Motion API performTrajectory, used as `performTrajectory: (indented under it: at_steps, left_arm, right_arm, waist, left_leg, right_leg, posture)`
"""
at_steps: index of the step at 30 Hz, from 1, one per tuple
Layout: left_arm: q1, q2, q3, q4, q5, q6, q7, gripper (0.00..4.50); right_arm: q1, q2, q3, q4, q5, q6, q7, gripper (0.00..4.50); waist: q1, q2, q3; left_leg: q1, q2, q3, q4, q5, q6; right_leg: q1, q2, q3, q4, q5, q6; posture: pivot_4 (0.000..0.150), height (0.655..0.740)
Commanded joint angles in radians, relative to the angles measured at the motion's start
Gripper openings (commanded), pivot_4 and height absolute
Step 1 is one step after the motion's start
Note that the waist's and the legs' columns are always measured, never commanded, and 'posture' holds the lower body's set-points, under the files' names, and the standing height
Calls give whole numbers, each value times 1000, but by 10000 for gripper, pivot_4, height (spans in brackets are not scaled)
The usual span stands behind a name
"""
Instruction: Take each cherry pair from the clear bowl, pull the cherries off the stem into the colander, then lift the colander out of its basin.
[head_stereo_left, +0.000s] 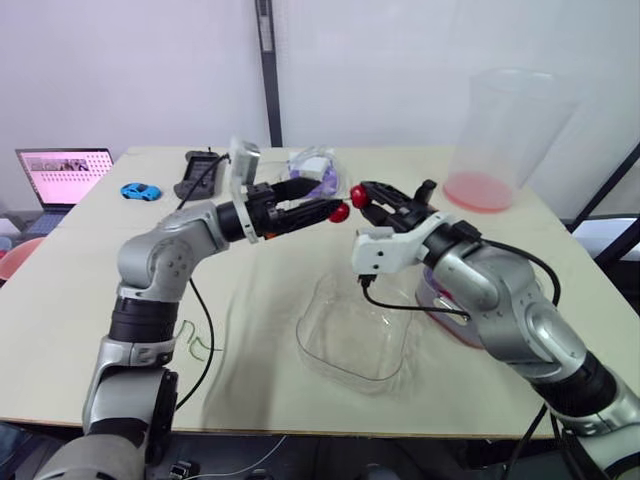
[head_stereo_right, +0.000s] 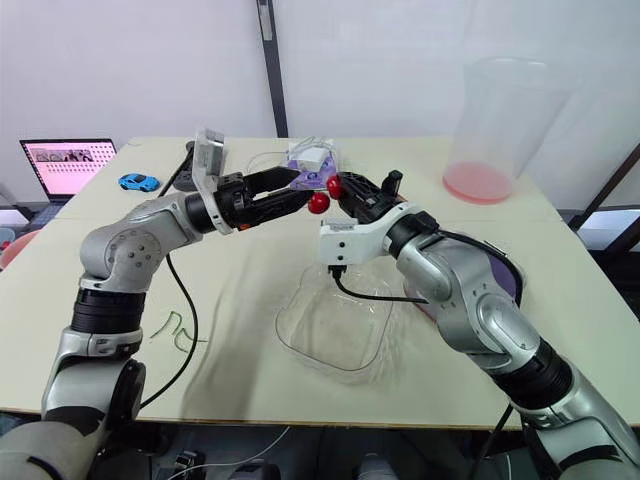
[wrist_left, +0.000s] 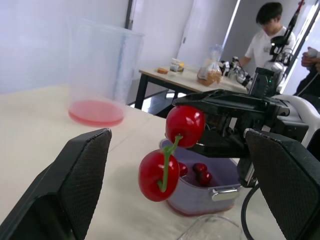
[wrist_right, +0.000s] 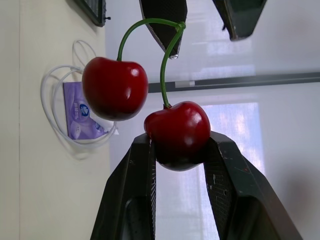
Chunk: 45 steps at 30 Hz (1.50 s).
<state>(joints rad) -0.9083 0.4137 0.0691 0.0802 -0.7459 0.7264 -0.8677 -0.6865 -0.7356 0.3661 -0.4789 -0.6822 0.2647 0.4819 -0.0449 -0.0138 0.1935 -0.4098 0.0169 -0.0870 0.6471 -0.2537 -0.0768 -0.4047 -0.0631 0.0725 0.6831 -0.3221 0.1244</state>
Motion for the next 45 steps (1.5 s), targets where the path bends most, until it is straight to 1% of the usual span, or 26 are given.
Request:
performTrajectory:
  at_steps: [1, 5, 6, 7, 10, 12, 16, 19, 20, 21, 23, 24, 26, 27, 29, 31, 34, 36, 37, 41, 45]
  left_arm:
    - [-18, -14, 33, -24, -24, -5, 2, 30965]
    - [-9, -21, 37, -29, -30, 4, 2, 9566]
    - [-7, -24, 40, -27, -35, 8, 4, 4493]
    - [-7, -30, 44, -22, -39, 11, 10, 383]
    - [-16, -44, 50, -5, -44, 12, 15, 383]
    - [-17, -45, 50, -2, -43, 13, 13, 383]
    - [-16, -38, 40, 1, -38, 14, -5, 0]
    - [-20, -34, 33, 20, -24, 3, -22, 0]
    - [-26, -31, 30, 36, -14, -6, -31, 0]
    - [-33, -27, 26, 50, -5, -14, -41, 0]
    - [-48, -20, 14, 75, 13, -28, -72, 0]
    - [-55, -12, 0, 83, 29, -39, -99, 0]
    - [-65, 4, -31, 99, 62, -65, -151, 0]
    - [-70, 10, -48, 106, 81, -82, -175, 0]
    - [-92, 3, -68, 122, 103, -105, -200, 0]
    - [-106, -6, -72, 132, 111, -114, -214, 0]
    - [-121, 2, -118, 107, 143, -151, -289, 0]
    - [-130, 1, -118, 92, 131, -145, -318, 0]
    - [-136, 1, -117, 88, 128, -141, -323, 0]
    - [-141, 5, -120, 52, 114, -114, -348, 0]
    - [-122, 10, -142, 33, 147, -144, -361, 0]
  right_arm:
    - [-1, 24, -55, -38, -18, -16, 15, 11604]
    - [8, 51, -74, -40, -20, -26, 41, 11604]
    - [13, 60, -79, -45, -9, -24, 54, 11604]
    - [17, 67, -84, -50, -3, -22, 63, 11604]
    - [26, 82, -94, -59, 0, -31, 87, 11604]
    - [34, 99, -110, -68, 28, -18, 112, 11604]
    - [40, 125, -148, -82, 61, 8, 141, 26847]
    - [42, 130, -170, -94, 69, 33, 167, 41883]
    - [44, 126, -180, -98, 77, 50, 185, 44144]
    - [44, 129, -195, -104, 106, 80, 212, 44144]
    - [30, 170, -256, -141, 239, 248, 311, 44144]
    - [17, 196, -299, -168, 337, 359, 373, 44144]
    - [-13, 264, -410, -223, 581, 590, 493, 44144]
    - [-38, 274, -465, -240, 684, 745, 556, 44144]
    - [-81, 208, -512, -243, 828, 919, 653, 44144]
    - [-110, 151, -522, -240, 911, 1007, 671, 44144]
    - [-147, 74, -524, -188, 987, 1019, 668, 44144]
    - [-174, 26, -507, -122, 1006, 1039, 637, 44144]
    - [-184, 4, -492, -94, 1004, 1019, 617, 44144]
    - [-207, -11, -447, -55, 1042, 963, 572, 44144]
    - [-212, -14, -423, -23, 1081, 914, 546, 44144]
  waist:
    - [0, 0, 0]
    - [0, 0, 0]
    - [0, 0, 0]
    - [0, 0, 0]
    - [0, 0, 0]
    - [0, 0, 0]
    - [0, 0, 0]
    - [0, 0, 0]
    - [0, 0, 0]
    - [0, 0, 0]
    - [-1, 0, 0]
    - [-1, 0, 0]
    - [-1, 0, 0]
    - [-1, 0, 0]
    - [1, 0, 0]
    - [3, 0, 0]
    - [2, 0, 0]
    - [-1, 0, 0]
    - [-1, 0, 0]
    - [-3, 0, 0]
    - [0, 0, 0]
  left_leg:
    - [0, 0, 0, 0, 0, 0]
    - [0, 0, 0, 0, 0, 0]
    - [0, 0, 0, 0, 0, 0]
    - [0, 0, 0, 0, 0, 0]
    - [0, 0, 0, 0, 0, 0]
    - [0, 0, 0, 0, 0, 0]
    - [0, 0, 0, 0, 0, 0]
    - [0, 0, 0, 0, 0, -1]
    - [0, 0, 0, 0, 0, -1]
    - [0, 0, 0, 0, 0, -1]
    - [0, 0, 0, 0, 0, -1]
    - [0, 0, 0, 0, 0, 0]
    - [0, 0, -1, 0, 0, -1]
    - [0, 0, -1, 0, 0, -1]
    - [0, 0, -1, 0, 0, 0]
    - [0, 0, -1, 0, -1, 1]
    - [0, 0, -1, 0, -2, 3]
    - [0, 0, -1, 0, -2, 3]
    - [0, 0, -1, 0, -2, 3]
    - [0, 0, -1, 0, -2, 3]
    - [0, 0, -1, 0, -2, 3]
  right_leg:
    - [0, 0, 0, 0, 0, 0]
    - [0, 0, 0, 0, 0, 0]
    - [0, 0, 0, 0, 0, 0]
    - [0, 0, 0, 0, 0, 0]
    - [0, 0, 0, 0, 0, 0]
    - [0, 0, 0, 0, 0, 0]
    - [0, 0, 0, 0, 0, 0]
    - [0, 0, 0, 0, 0, 0]
    - [0, 0, 0, 0, 0, 0]
    - [0, 0, 0, 0, 0, 0]
    - [0, 0, 0, 0, 0, 0]
    - [0, 0, 0, 0, 0, 0]
    - [0, 0, 0, 1, 0, 0]
    - [1, 0, 0, 1, 0, 0]
    - [1, 0, -1, 1, 0, 0]
    - [1, 0, -1, 0, 0, 0]
    - [2, 0, -1, 0, 0, 0]
    - [1, 0, -1, 0, 0, 0]
    - [1, 0, -1, 0, 0, 0]
    - [1, 0, -1, 0, 0, 0]
    - [1, 0, -1, 0, 0, 0]
  posture:
    - [1500, 7332]
    - [1500, 7332]
    - [1500, 7332]
    - [1500, 7332]
    - [1500, 7332]
    - [1500, 7332]
    - [1500, 7332]
    - [1500, 7332]
    - [1500, 7332]
    - [1500, 7332]
    - [1500, 7332]
    - [1500, 7332]
    - [1500, 7332]
    - [1500, 7332]
    - [1500, 7332]
    - [1500, 7332]
    - [1500, 7332]
    - [1500, 7332]
    - [1500, 7332]
    - [1500, 7332]
    - [1500, 7332]
